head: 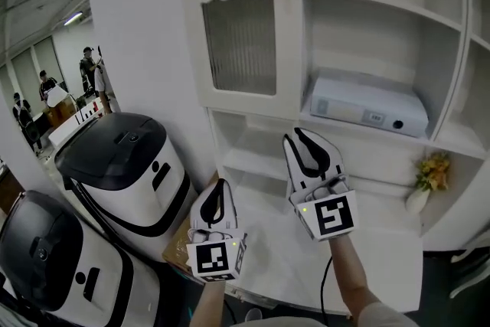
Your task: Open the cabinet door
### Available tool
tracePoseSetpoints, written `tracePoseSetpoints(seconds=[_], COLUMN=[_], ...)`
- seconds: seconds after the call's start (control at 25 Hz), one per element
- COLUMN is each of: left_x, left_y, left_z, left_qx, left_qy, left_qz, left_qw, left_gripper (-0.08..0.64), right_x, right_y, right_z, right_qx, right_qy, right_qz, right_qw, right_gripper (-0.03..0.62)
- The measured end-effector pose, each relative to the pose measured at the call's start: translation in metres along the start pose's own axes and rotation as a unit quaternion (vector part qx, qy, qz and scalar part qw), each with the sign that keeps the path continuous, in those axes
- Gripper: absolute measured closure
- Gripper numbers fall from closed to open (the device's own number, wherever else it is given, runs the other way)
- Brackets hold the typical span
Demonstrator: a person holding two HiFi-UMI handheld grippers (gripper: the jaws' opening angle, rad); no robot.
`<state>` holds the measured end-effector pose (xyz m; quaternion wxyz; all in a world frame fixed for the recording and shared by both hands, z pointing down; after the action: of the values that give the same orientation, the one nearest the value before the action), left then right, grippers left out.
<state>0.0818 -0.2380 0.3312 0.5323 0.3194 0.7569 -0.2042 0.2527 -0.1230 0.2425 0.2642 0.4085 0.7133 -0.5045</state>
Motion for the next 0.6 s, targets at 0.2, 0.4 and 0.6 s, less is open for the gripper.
tracePoseSetpoints(seconds=[0.2,0.4,0.6], left_x=[-0.007,-0.004,-0.004], left_y=[0.005,0.002,-0.007], left_z=[0.004,0.01,0.017], left_qx=[-0.017,-0.021,-0.012], left_qy=[-0.004,0.0,0.004], left_qz=[0.001,0.008,0.011], left_qw=[0.9999,0.9997,0.9999], left_gripper=[0.555,0.555,0.555], right_x=[0.045,0.078,0.096], right_y=[0.04,0.082,0.116], right_z=[0.044,0.086,0.119], right_qx=[-0.002,-0.023,-0.048], right_qy=[0.024,0.051,0.049], right_qz=[-0.103,-0.163,-0.209], right_qw=[0.994,0.985,0.975], right_gripper=[0.503,0.485,0.479])
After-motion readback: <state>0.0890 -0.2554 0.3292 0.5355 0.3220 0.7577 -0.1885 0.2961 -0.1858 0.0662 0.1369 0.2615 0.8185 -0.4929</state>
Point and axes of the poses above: the fingertips, and each gripper's own axes: z forward along the fingers, y to its right, x out of its top, the point moved 10 cm from there along -z, backward along the fingers, and after that the axes turned 11 degrees about x, right-handed, at the moved point
